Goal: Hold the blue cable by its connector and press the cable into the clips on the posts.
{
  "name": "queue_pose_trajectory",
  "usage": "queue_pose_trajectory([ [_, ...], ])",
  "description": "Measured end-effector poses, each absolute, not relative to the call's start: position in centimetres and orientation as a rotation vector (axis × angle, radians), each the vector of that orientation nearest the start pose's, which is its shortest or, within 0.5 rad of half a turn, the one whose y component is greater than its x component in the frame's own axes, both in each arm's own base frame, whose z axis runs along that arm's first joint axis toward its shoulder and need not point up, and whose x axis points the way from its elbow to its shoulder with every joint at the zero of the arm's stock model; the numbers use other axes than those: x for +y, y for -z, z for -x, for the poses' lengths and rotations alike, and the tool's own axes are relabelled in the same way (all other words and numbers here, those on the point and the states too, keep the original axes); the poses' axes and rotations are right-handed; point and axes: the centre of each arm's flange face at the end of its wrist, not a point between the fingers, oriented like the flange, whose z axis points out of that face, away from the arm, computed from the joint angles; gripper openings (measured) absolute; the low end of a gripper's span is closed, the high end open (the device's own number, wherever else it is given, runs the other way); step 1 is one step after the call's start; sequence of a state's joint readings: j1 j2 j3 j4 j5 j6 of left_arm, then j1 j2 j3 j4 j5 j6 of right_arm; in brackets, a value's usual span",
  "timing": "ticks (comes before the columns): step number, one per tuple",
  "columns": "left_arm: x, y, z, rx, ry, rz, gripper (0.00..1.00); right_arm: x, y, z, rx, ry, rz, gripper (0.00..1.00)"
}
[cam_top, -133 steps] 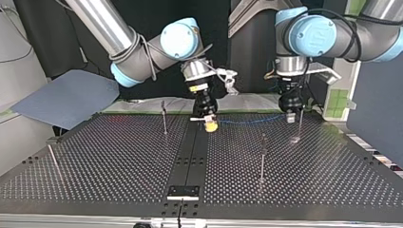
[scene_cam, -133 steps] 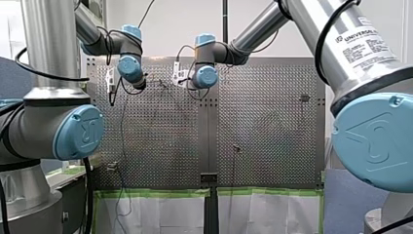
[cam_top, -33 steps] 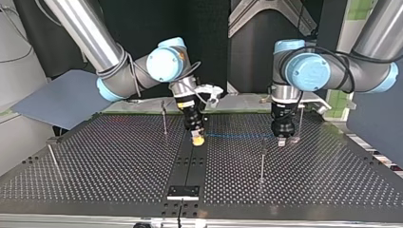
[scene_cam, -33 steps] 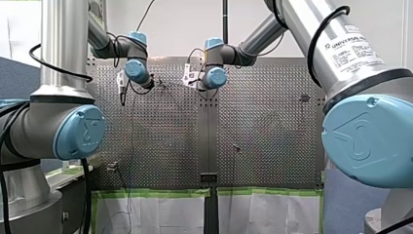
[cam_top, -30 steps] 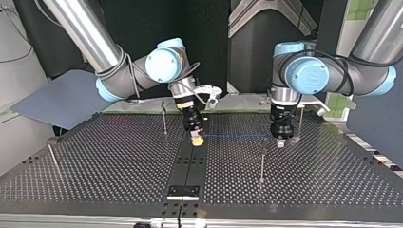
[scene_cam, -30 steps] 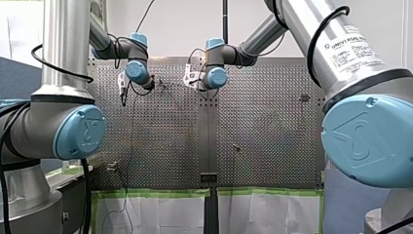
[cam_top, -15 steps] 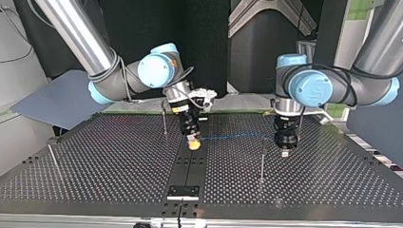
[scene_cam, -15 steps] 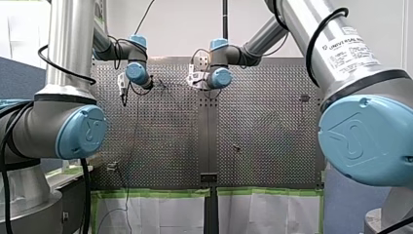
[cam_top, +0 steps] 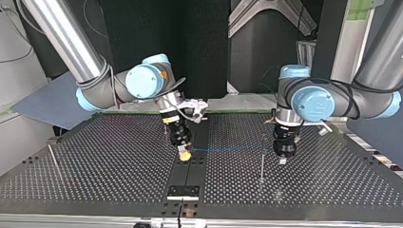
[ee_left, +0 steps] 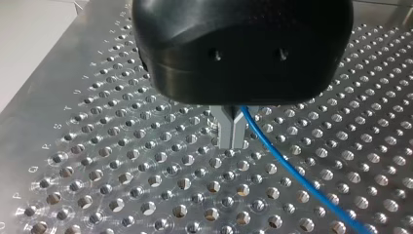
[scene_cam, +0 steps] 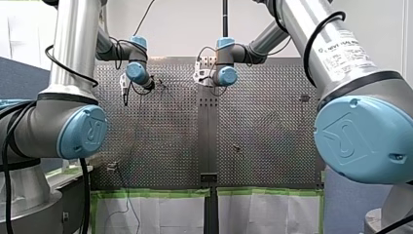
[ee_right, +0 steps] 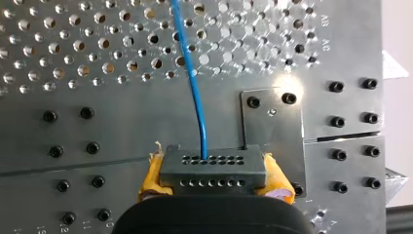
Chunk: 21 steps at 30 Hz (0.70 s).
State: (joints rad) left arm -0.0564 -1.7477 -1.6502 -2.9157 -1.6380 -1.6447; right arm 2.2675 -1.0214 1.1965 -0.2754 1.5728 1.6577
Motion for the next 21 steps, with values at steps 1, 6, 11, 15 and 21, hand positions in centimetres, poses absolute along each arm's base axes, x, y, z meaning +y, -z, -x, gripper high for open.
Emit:
queue_pose_trajectory([
  [1, -15.7, -37.9, -54.3, 1.602, 0.048, 0.066, 0.0, -46.8, -36.6, -56.2, -0.832, -1.828, -1.59, 0.0],
  [6, -15.4, -38.3, -54.8, 1.601, 0.049, 0.072, 0.0, -48.0, -35.4, -56.2, -0.849, -1.806, -1.588, 0.0],
  [11, -14.5, -38.7, -55.3, 1.595, 0.042, 0.094, 0.0, -48.9, -34.4, -56.0, -0.867, -1.788, -1.585, 0.0],
  [15, -14.1, -38.7, -55.5, 1.593, 0.037, 0.1, 0.0, -49.2, -34.2, -55.9, -0.871, -1.783, -1.585, 0.0],
  [21, -13.8, -38.7, -55.5, 1.592, 0.033, 0.104, 0.0, -49.3, -34.1, -55.8, -0.873, -1.78, -1.587, 0.0],
])
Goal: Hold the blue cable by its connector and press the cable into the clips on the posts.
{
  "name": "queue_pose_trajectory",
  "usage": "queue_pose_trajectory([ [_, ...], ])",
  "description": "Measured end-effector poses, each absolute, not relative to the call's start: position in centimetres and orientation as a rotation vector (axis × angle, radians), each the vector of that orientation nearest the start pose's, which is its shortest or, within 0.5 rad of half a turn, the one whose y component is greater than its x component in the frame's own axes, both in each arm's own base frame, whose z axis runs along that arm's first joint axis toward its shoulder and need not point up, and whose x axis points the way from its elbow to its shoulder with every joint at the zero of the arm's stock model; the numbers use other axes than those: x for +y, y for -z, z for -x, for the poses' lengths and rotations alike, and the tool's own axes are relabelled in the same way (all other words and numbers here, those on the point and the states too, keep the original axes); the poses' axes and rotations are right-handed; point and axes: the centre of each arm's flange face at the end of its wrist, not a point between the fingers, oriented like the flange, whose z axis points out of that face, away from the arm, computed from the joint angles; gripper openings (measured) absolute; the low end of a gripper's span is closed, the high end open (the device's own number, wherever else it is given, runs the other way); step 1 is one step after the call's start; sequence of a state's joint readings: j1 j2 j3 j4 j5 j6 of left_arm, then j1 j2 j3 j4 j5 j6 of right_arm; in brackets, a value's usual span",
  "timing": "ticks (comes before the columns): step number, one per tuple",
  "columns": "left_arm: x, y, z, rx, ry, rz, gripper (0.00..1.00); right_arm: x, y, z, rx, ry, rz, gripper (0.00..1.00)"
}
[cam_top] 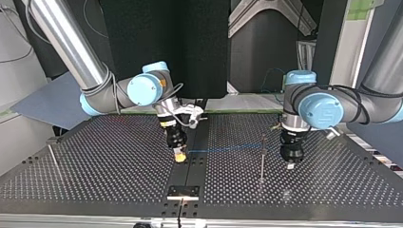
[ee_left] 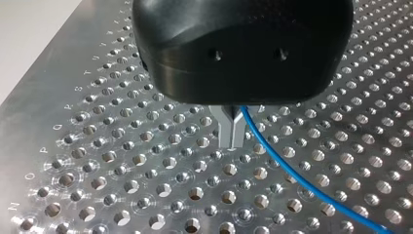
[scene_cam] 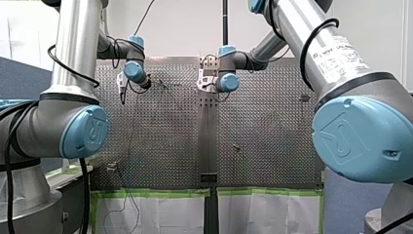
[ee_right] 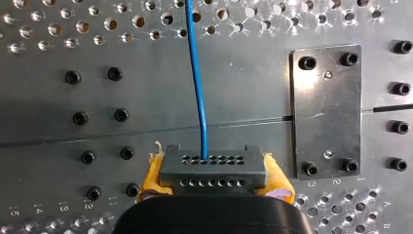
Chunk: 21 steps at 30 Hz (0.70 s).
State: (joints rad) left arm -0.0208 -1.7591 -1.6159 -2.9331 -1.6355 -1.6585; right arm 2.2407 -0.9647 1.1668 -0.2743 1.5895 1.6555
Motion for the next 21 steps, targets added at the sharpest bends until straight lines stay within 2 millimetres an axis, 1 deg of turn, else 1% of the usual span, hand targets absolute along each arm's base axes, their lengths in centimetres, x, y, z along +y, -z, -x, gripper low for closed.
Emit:
queue_pose_trajectory([
  [3, -13.8, -38.7, -55.5, 1.591, 0.028, 0.103, 0.0, -49.3, -34.1, -55.8, -0.874, -1.78, -1.588, 0.0],
  [4, -13.8, -38.7, -55.5, 1.59, 0.025, 0.101, 0.13, -49.3, -34.1, -55.8, -0.874, -1.78, -1.588, 0.0],
  [5, -13.8, -38.8, -55.6, 1.587, 0.02, 0.099, 0.36, -49.3, -34.1, -55.8, -0.875, -1.78, -1.588, 0.0],
  [6, -13.8, -38.8, -55.6, 1.585, 0.015, 0.097, 0.36, -49.3, -34.0, -55.8, -0.875, -1.779, -1.587, 0.0],
  [8, -13.8, -38.8, -55.6, 1.582, -0.001, 0.092, 0.72, -49.4, -34.0, -55.7, -0.876, -1.779, -1.587, 0.0],
  [9, -13.9, -38.8, -55.5, 1.582, -0.01, 0.091, 0.72, -49.4, -34.0, -55.7, -0.876, -1.779, -1.587, 0.0],
  [10, -13.9, -38.8, -55.5, 1.584, -0.018, 0.091, 0.93, -49.4, -34.0, -55.7, -0.877, -1.778, -1.586, 0.0],
  [11, -13.9, -38.8, -55.4, 1.589, -0.029, 0.092, 1.0, -49.4, -34.0, -55.7, -0.877, -1.778, -1.587, 0.0],
  [21, -14.0, -38.1, -54.3, 1.665, -0.122, 0.094, 1.0, -49.4, -34.0, -55.6, -0.878, -1.778, -1.592, 0.0],
])
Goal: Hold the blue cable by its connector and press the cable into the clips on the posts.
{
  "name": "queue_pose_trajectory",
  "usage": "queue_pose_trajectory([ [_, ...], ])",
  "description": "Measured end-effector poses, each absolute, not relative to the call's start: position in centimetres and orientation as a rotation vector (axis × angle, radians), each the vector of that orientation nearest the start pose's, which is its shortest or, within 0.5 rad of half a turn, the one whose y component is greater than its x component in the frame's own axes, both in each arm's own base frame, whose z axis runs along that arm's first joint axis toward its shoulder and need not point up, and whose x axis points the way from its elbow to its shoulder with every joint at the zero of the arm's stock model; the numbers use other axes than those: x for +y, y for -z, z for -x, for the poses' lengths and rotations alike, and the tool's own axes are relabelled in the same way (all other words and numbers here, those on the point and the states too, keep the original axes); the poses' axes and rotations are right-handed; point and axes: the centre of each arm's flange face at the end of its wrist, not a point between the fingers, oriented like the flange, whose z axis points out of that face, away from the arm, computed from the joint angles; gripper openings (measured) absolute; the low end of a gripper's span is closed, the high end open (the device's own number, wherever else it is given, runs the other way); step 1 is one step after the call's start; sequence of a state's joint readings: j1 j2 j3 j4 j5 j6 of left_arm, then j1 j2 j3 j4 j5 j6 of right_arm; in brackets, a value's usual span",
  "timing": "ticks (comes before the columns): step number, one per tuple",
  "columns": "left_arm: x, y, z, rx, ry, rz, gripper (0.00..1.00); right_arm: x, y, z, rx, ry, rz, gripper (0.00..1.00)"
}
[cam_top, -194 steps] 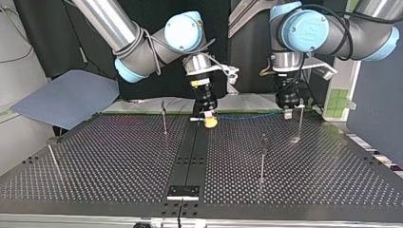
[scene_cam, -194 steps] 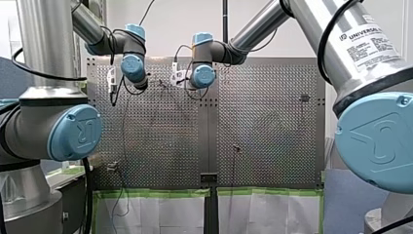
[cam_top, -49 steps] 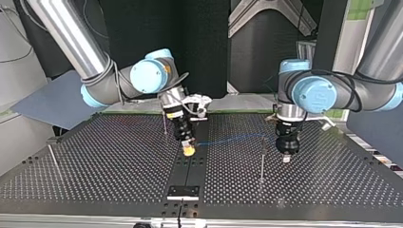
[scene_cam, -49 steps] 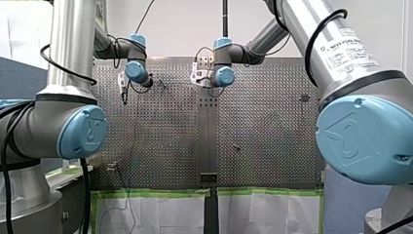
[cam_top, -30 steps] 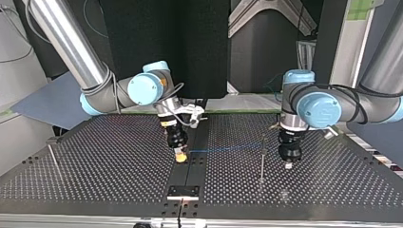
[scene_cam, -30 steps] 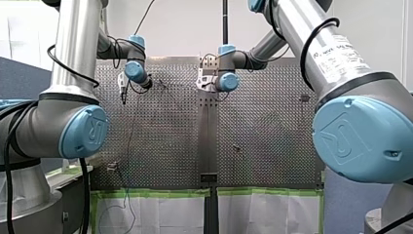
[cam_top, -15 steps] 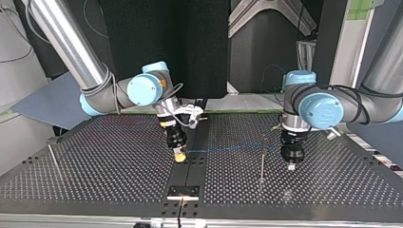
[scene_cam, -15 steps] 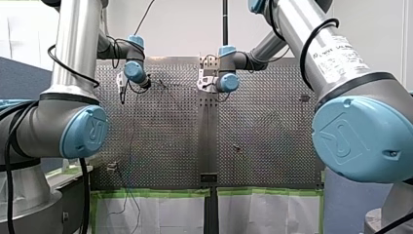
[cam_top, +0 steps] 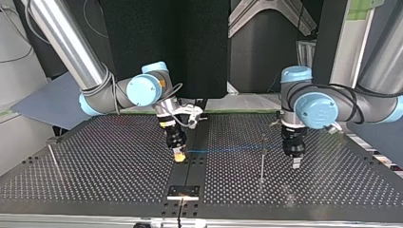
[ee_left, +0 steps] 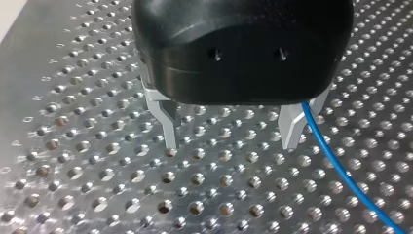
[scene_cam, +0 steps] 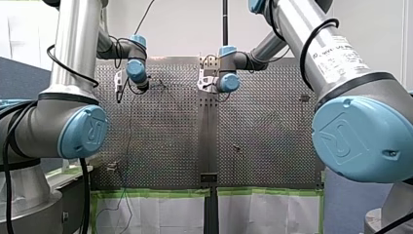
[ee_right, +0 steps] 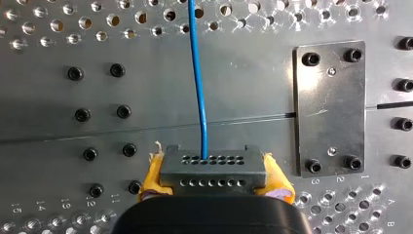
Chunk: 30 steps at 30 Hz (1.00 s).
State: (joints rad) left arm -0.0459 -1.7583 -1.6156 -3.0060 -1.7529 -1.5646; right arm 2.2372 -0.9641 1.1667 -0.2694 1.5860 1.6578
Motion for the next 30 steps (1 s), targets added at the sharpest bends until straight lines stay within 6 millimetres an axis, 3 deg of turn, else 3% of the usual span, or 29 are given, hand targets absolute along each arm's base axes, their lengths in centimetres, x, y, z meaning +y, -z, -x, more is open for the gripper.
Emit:
queue_pose_trajectory([
  [7, -15.4, -37.9, -52.8, 1.724, -0.092, 0.074, 1.0, -49.4, -34.0, -55.6, -0.879, -1.779, -1.593, 0.0],
  [22, -16.4, -37.9, -46.4, 1.816, -0.044, 0.087, 1.0, -49.0, -33.9, -55.9, -0.881, -1.776, -1.607, 0.0],
  [30, -17.2, -39.2, -43.8, 1.793, -0.034, 0.053, 1.0, -48.7, -33.8, -56.0, -0.884, -1.774, -1.616, 0.0],
])
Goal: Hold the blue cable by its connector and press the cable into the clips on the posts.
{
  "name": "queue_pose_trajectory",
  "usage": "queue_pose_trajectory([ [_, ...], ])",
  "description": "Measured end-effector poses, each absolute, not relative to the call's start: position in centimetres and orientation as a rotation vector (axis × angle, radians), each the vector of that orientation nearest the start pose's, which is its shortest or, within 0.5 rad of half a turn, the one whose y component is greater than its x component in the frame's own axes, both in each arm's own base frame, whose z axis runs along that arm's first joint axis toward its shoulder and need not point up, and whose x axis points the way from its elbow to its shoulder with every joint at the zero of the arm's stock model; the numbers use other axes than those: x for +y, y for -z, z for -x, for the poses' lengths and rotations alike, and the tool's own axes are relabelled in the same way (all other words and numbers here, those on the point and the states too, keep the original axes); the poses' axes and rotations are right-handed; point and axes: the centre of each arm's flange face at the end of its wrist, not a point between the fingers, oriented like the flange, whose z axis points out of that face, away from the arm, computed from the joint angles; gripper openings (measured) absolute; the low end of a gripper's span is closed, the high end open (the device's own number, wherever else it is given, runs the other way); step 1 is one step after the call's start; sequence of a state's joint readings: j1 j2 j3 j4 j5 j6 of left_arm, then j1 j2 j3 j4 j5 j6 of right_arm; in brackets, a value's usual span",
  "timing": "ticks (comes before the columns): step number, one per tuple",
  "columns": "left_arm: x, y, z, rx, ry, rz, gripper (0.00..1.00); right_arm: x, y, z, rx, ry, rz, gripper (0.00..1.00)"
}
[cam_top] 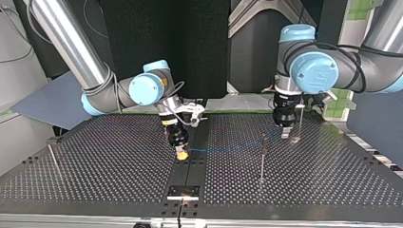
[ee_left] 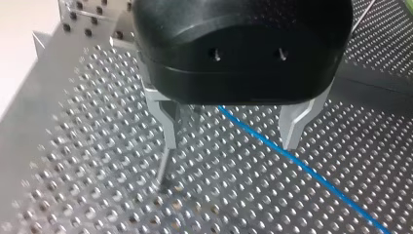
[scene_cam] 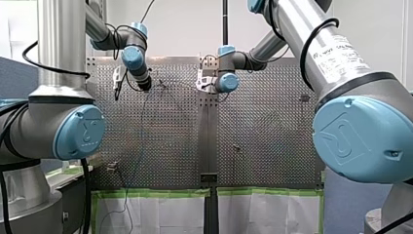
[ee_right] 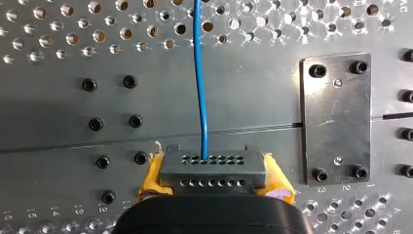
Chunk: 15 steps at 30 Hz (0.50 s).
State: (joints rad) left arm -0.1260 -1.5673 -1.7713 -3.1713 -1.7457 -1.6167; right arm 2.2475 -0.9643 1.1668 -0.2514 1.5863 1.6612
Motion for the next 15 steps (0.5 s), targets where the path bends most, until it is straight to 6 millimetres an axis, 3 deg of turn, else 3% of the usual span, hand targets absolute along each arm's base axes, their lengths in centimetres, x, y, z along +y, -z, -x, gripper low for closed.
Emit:
queue_pose_trajectory([
  [15, -19.5, -40.7, -42.3, 1.748, 0.029, -0.024, 1.0, -48.5, -33.7, -56.1, -0.889, -1.77, -1.625, 0.0],
])
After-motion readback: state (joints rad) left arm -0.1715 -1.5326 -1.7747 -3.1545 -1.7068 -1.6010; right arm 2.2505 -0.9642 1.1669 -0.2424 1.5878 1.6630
